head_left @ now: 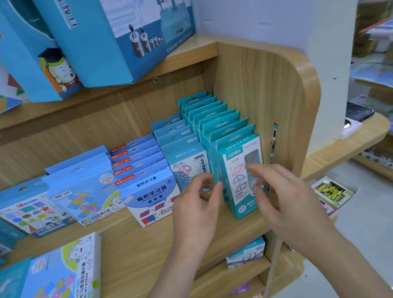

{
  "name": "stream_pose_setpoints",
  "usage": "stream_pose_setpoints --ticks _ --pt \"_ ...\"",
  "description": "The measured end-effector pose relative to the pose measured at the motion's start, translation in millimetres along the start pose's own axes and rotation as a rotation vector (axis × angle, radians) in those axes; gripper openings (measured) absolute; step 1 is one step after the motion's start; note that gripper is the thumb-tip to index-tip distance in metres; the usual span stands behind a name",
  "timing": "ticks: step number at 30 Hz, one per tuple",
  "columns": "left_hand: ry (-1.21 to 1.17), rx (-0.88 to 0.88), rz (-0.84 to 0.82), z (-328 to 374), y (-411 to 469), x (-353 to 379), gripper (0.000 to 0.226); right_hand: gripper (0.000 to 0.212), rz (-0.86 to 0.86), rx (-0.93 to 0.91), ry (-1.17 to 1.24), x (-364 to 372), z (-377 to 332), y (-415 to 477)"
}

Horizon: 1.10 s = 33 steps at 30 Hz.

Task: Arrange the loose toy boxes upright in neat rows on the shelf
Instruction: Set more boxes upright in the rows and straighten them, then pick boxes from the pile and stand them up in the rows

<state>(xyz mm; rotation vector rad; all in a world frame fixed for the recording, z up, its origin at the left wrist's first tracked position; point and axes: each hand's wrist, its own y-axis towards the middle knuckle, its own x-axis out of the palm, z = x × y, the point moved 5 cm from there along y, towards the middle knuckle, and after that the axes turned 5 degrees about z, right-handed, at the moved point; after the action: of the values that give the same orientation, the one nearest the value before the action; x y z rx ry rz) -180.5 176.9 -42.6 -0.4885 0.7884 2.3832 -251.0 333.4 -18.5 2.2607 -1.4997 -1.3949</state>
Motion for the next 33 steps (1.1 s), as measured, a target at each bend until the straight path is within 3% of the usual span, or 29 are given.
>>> stream_pose_setpoints --ticks 4,6,9,13,20,25,29,33 --pt "-0.099 -0.066 -0.012 -17.5 -16.4 -37.8 0.032 0.036 -0.081 -0.013 0.004 12.1 -17.2 3.3" --pt "-0.107 -0.121 -0.025 -29.9 -27.3 -62.1 0.029 0.035 -0.11 -0.017 0.052 18.7 -29.2 6.3" --pt "-0.051 -0.132 -0.007 -45.8 -43.9 -102.0 0.019 0.034 -0.112 -0.02 0.111 29.1 -46.3 7.2" --pt "0.028 -0.101 0.062 -66.4 -64.5 -156.5 0.024 0.034 -0.139 -0.017 0.166 54.3 -82.4 -0.9" --pt "0.286 0.016 0.154 -107.1 -107.1 -278.8 0.019 0.038 -0.257 -0.087 0.253 120.5 -188.4 -35.8" --pt "0.449 -0.013 0.237 -135.7 -130.5 -370.3 0.033 0.073 -0.484 0.016 0.436 173.6 -249.1 -63.6" --pt "0.543 -0.092 0.268 -163.6 -153.3 -435.3 0.033 0.07 -0.64 0.152 0.672 213.6 -293.3 -85.0" --pt "0.631 -0.098 0.287 -179.9 -163.1 -482.9 0.039 0.089 -0.74 0.19 0.716 244.9 -330.1 -94.8"
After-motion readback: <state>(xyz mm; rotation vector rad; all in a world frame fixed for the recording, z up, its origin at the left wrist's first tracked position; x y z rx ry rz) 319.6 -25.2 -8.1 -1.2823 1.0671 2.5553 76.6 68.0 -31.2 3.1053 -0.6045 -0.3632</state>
